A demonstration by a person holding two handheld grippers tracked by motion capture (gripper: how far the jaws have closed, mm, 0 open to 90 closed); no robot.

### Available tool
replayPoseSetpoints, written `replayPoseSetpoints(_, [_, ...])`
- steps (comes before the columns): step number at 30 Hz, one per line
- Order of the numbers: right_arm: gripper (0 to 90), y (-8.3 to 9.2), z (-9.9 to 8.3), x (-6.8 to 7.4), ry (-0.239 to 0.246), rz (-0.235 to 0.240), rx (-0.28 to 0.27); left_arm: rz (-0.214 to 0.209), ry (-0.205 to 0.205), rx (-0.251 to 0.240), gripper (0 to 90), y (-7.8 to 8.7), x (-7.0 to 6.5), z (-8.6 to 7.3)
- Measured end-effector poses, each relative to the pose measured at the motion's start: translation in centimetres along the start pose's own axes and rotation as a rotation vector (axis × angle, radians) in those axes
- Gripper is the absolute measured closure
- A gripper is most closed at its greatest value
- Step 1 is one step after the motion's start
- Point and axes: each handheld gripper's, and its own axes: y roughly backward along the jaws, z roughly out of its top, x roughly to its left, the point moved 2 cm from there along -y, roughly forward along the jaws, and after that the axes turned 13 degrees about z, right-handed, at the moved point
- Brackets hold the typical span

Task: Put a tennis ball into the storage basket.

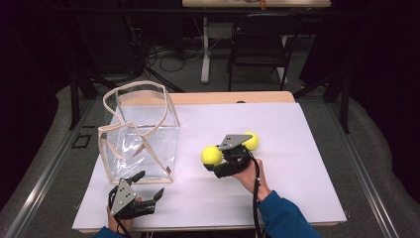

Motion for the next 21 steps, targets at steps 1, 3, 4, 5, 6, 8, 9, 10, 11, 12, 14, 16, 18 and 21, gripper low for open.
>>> replayPoseSetpoints(1, [26.0,0.0,0.1,0.0,0.001,0.000,-0.002,0.001,0.001,0.000,15.7,0.0,0.0,0.0])
replayPoseSetpoints(3, [26.0,-0.1,0.3,-0.1,0.003,0.000,-0.003,0.000,0.002,0.000,15.7,0.0,0.0,0.0])
replayPoseSetpoints(4, [26.0,-0.1,0.3,-0.2,0.003,0.000,-0.004,0.000,0.002,-0.001,15.7,0.0,0.0,0.0])
replayPoseSetpoints(5, [26.0,-0.1,0.4,-0.2,0.004,0.000,-0.005,0.001,0.004,-0.002,15.7,0.0,0.0,0.0])
replayPoseSetpoints(6, [26.0,-0.1,0.5,-0.2,0.003,0.000,-0.005,0.001,0.003,-0.001,15.7,0.0,0.0,0.0])
replayPoseSetpoints(8, [26.0,-0.2,0.6,-0.3,0.004,0.002,-0.007,0.000,0.003,-0.002,15.7,0.0,0.0,0.0])
replayPoseSetpoints(9, [26.0,-0.2,0.7,-0.3,0.004,0.001,-0.007,0.000,0.002,-0.002,15.7,0.1,0.0,0.0])
replayPoseSetpoints(10, [26.0,-0.3,0.8,-0.3,0.004,0.002,-0.007,0.000,0.001,-0.002,15.7,0.1,0.0,0.0])
replayPoseSetpoints(11, [26.0,-0.3,0.9,-0.4,0.005,0.004,-0.006,0.000,0.001,-0.002,15.7,0.1,0.0,0.0])
replayPoseSetpoints(12, [26.0,-0.3,0.9,-0.4,0.004,0.005,-0.006,0.000,0.002,-0.002,15.7,0.1,0.0,0.0])
replayPoseSetpoints(14, [26.0,-0.4,1.1,-0.5,0.003,0.005,-0.008,0.000,0.001,-0.002,15.7,0.1,0.0,0.0])
replayPoseSetpoints(16, [26.0,-0.5,1.2,-0.6,0.004,0.006,-0.010,0.001,0.001,-0.003,15.7,0.1,0.0,0.0])
replayPoseSetpoints(18, [26.0,-0.6,1.4,-0.7,0.003,0.007,-0.013,0.002,0.001,-0.002,15.7,0.1,0.0,0.0])
replayPoseSetpoints(21, [26.0,-0.6,1.5,-0.9,0.001,0.009,-0.012,0.002,0.000,-0.002,15.7,0.1,0.0,0.0])
